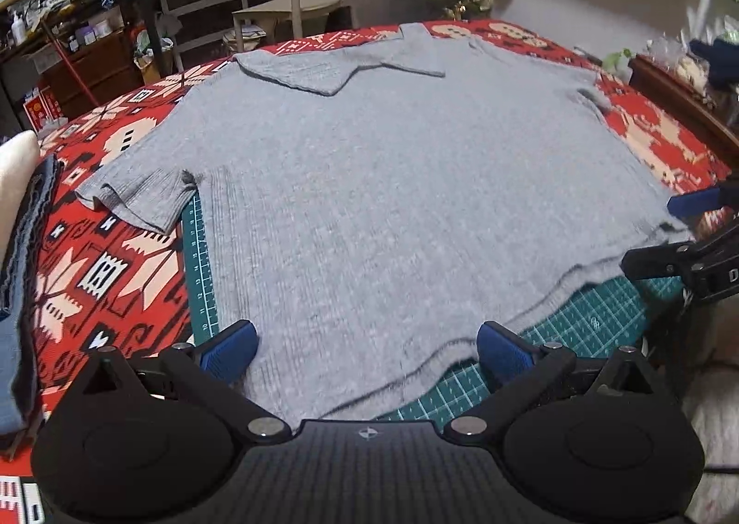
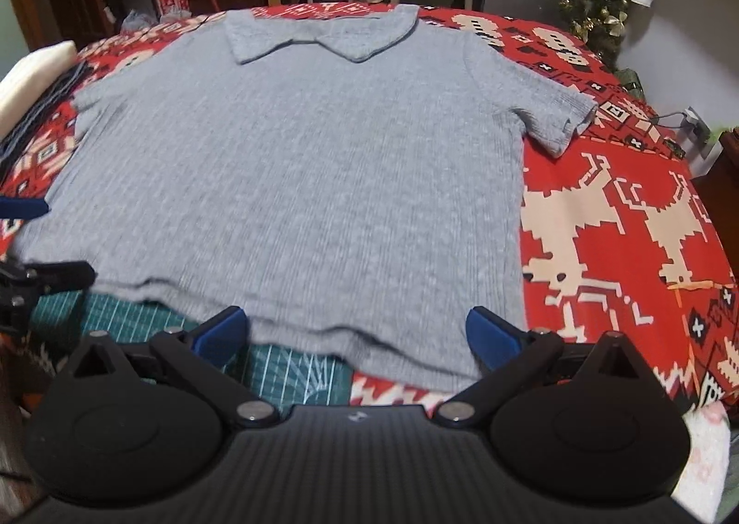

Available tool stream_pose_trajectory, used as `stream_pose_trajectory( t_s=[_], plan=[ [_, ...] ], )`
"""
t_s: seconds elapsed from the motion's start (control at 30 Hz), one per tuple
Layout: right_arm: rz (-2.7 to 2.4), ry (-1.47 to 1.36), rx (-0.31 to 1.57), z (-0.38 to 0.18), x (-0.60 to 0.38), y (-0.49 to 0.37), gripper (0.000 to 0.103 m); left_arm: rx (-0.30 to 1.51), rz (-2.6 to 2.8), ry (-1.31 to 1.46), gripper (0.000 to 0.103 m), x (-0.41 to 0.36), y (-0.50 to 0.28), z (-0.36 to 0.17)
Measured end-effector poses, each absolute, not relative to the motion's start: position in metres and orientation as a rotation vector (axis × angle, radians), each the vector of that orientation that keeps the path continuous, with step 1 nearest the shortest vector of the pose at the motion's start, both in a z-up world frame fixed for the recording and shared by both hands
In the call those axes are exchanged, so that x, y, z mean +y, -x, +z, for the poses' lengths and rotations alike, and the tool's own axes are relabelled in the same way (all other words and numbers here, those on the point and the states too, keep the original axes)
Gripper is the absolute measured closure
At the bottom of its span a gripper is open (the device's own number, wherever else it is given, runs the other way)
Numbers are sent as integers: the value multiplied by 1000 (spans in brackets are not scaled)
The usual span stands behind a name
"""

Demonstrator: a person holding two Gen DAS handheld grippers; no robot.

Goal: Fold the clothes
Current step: 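Move both open tools to the grey shirt's hem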

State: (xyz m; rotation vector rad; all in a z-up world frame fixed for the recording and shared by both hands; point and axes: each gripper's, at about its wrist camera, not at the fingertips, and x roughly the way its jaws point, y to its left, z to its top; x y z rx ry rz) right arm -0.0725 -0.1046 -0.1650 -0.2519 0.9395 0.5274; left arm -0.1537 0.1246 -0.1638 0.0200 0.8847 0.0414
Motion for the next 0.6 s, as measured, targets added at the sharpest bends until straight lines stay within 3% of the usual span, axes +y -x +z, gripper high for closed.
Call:
stream_pose_trajectory(
  t_s=[0.1, 0.4, 0.47, 0.6],
  plan=[
    [535, 228, 914, -157, -108, 76, 1, 869, 39, 16, 5, 127, 157, -157],
    [587, 213, 696, -133, -89, 73, 3, 736, -31, 105, 6, 112, 132, -138],
    [595, 225, 697, -136, -80, 72, 17, 742, -55, 108, 16, 102, 123, -144],
    [596, 240, 758, -148, -72, 72, 32, 786, -90, 84, 37, 89, 120, -157]
  ],
)
